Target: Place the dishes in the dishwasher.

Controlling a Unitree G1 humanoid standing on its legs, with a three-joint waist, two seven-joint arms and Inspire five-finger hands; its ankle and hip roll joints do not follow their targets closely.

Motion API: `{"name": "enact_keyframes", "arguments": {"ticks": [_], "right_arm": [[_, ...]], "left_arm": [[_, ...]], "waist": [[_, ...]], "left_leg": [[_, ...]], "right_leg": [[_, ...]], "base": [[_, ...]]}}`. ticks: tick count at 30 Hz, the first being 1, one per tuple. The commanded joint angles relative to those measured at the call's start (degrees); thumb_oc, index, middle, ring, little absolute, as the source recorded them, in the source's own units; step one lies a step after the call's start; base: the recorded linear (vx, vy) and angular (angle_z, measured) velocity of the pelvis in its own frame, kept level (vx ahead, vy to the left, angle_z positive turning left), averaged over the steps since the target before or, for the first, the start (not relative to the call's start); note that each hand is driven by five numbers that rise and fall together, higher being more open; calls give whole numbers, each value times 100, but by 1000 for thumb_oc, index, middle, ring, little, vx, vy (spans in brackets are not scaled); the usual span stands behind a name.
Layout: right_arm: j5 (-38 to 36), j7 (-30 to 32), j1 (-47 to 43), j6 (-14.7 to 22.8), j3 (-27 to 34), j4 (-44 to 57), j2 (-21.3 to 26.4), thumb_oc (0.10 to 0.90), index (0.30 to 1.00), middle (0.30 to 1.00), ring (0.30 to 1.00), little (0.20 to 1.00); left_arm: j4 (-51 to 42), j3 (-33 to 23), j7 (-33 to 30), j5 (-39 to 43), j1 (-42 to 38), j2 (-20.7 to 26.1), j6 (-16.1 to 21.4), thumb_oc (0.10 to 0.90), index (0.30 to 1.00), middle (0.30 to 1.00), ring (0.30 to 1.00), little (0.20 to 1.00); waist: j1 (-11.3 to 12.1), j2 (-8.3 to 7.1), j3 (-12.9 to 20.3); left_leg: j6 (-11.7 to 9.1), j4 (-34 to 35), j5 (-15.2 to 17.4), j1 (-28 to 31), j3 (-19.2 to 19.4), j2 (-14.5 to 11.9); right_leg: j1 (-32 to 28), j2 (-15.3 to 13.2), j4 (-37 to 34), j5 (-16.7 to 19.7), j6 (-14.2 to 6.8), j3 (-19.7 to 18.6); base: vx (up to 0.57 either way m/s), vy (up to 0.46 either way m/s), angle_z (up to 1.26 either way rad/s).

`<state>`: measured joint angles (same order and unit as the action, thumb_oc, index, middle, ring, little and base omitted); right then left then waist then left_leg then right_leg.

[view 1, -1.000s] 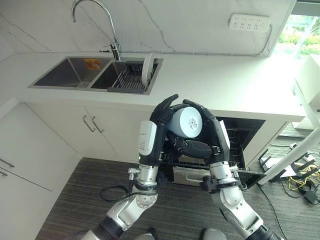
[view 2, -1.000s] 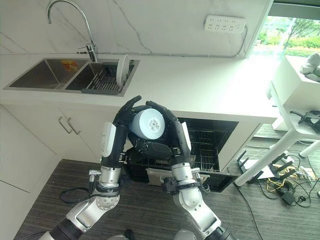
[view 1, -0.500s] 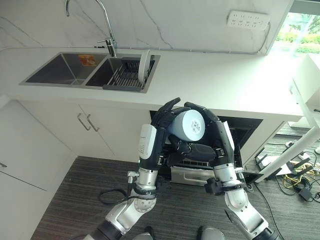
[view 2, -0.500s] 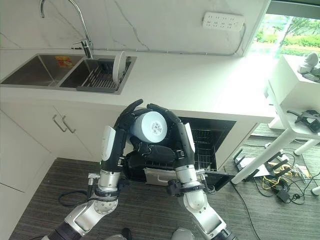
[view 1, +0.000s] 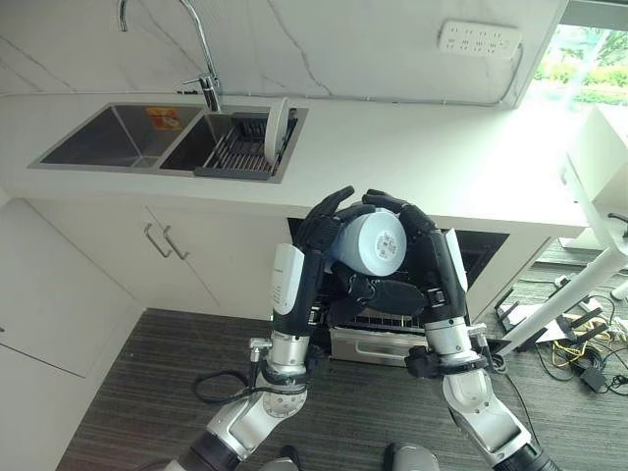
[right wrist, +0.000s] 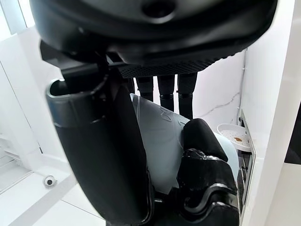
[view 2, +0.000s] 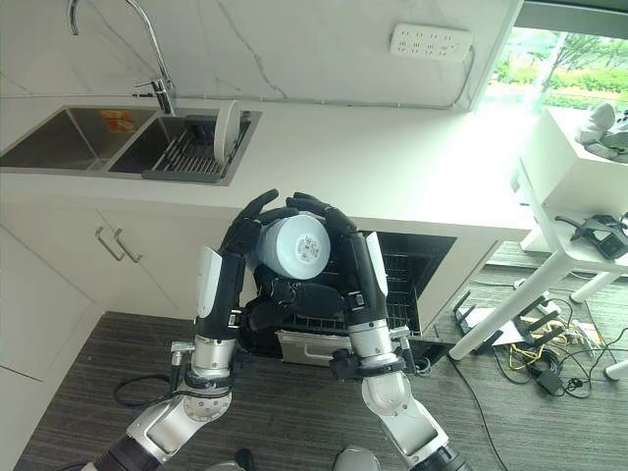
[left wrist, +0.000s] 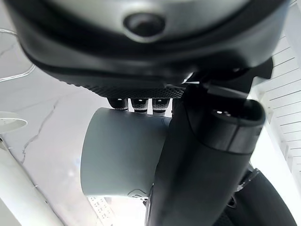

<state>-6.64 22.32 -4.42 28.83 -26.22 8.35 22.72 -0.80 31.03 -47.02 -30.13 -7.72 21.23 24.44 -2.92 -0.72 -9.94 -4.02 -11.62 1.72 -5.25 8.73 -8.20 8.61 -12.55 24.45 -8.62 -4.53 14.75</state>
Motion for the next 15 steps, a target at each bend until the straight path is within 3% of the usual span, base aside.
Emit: {"name": "enact_keyframes", "arguments": {"ticks": [1, 4, 7, 8, 9, 12, 14, 15], "right_arm": [[-815, 1946, -191, 598, 2520, -17, 15, 400, 300, 300, 300, 300], [-890, 1968, -182, 602, 2559, -45, -20, 400, 300, 300, 300, 300], [-1036, 1155, -239, 544, 2460, -72, 74, 400, 300, 300, 300, 300], [-702, 1616, -340, 504, 2234, -77, 13, 400, 300, 300, 300, 300], [-1014, 1723, -292, 575, 2268, -67, -63, 400, 300, 300, 300, 300], [-725, 1132, -271, 651, 2313, -187, 32, 400, 300, 300, 300, 300], [-673, 1820, -338, 638, 2152, -81, 12, 400, 300, 300, 300, 300], [-815, 1848, -291, 654, 2228, -90, -14, 400, 300, 300, 300, 300]], "left_arm": [[-686, -1569, -1448, 656, 248, 249, 307, 800, 900, 900, 900, 900], [-704, -1583, -1455, 645, 249, 223, 406, 800, 900, 900, 900, 900], [-716, -1563, -1419, 718, 245, 218, 534, 800, 900, 900, 900, 900], [-696, -1482, -1450, 700, 204, 180, 537, 800, 900, 900, 900, 900], [-640, -1504, -1405, 740, 198, 154, 666, 800, 900, 900, 900, 900], [-729, -1520, -1282, 707, 210, 119, 831, 800, 900, 900, 900, 900], [-720, -1446, -1349, 785, 213, 115, 769, 800, 900, 900, 900, 900], [-694, -1477, -1324, 855, 221, 125, 796, 800, 900, 900, 900, 900]], "waist": [[24, 12, 220], [30, 3, 228], [61, -3, 210], [70, 4, 211], [62, -3, 231], [78, -7, 209], [69, 1, 206], [62, -2, 215]], "left_leg": [[8, -556, 1017, 44, 101, -94], [1, -556, 1021, 43, 101, -97], [1, -556, 1017, 29, 77, -74], [9, -556, 1009, 27, 91, -80], [0, -556, 1013, 27, 94, -93], [2, -556, 1009, 4, 54, -75], [7, -556, 1007, 12, 93, -91], [0, -556, 1013, 11, 94, -95]], "right_leg": [[-527, 56, -726, -143, -433, -350], [-524, 50, -726, -141, -447, -345], [-524, 43, -726, -140, -441, -328], [-521, 43, -726, -140, -430, -350], [-514, 46, -726, -138, -441, -349], [-513, 39, -726, -142, -440, -318], [-510, 29, -726, -130, -449, -334], [-507, 30, -726, -131, -457, -331]], "base": [[0, 0, 0], [0, 0, 0], [0, 0, 0], [-1, 9, 3], [6, 5, 4], [1, -1, 2], [-8, 19, 5], [0, 7, 4]]}}
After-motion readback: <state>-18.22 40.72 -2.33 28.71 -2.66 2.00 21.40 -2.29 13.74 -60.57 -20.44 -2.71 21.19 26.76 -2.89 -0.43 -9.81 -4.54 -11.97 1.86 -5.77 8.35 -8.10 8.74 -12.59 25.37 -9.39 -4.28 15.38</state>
